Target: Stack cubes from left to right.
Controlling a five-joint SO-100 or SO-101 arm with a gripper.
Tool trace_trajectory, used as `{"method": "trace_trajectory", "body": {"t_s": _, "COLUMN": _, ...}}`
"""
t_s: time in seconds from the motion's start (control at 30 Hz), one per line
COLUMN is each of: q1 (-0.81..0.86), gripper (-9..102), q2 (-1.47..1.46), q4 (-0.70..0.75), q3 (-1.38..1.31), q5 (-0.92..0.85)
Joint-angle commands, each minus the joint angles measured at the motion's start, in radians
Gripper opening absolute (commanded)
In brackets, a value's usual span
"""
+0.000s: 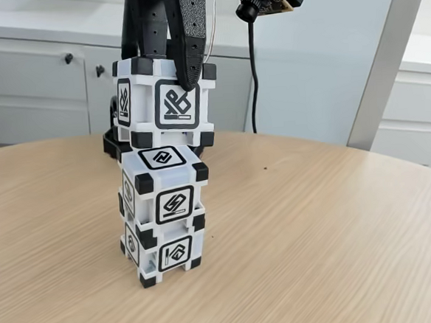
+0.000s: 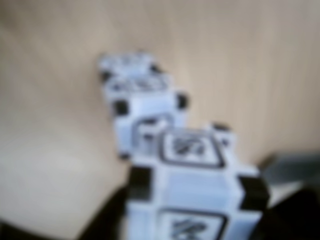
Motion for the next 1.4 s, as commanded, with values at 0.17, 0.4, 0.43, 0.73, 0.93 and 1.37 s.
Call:
{"method": "trace_trajectory", "body": {"t_s": 0.17, "q1": 0.011, "gripper": 12, "q2": 0.02, "q4": 0.006, "q3": -0.003, "q5": -0.015}}
{"method": "trace_trajectory", "body": {"t_s": 0.4, "q1": 0.011, "gripper": 12, "q2": 0.02, "q4": 0.006, "q3": -0.002, "q5": -0.046}}
{"method": "trace_trajectory", "body": {"t_s": 0.43, "q1": 0.011, "gripper": 12, "q2": 0.02, "q4": 0.006, "q3": -0.002, "q5": -0.049}}
{"method": "trace_trajectory", "body": {"t_s": 0.73, "q1": 0.012, "gripper": 12, "q2": 0.02, "q4": 0.006, "q3": -0.002, "q5": -0.075}}
{"method": "trace_trajectory", "body": {"t_s": 0.93, "q1": 0.012, "gripper": 11, "q2": 0.021, "q4": 0.006, "q3": 0.055, "q5": -0.092}}
{"method": "trace_trajectory", "body": {"t_s": 1.37, "q1": 0.011, "gripper": 21, "q2": 0.021, "q4": 0.006, "q3": 0.083, "q5": -0.104}}
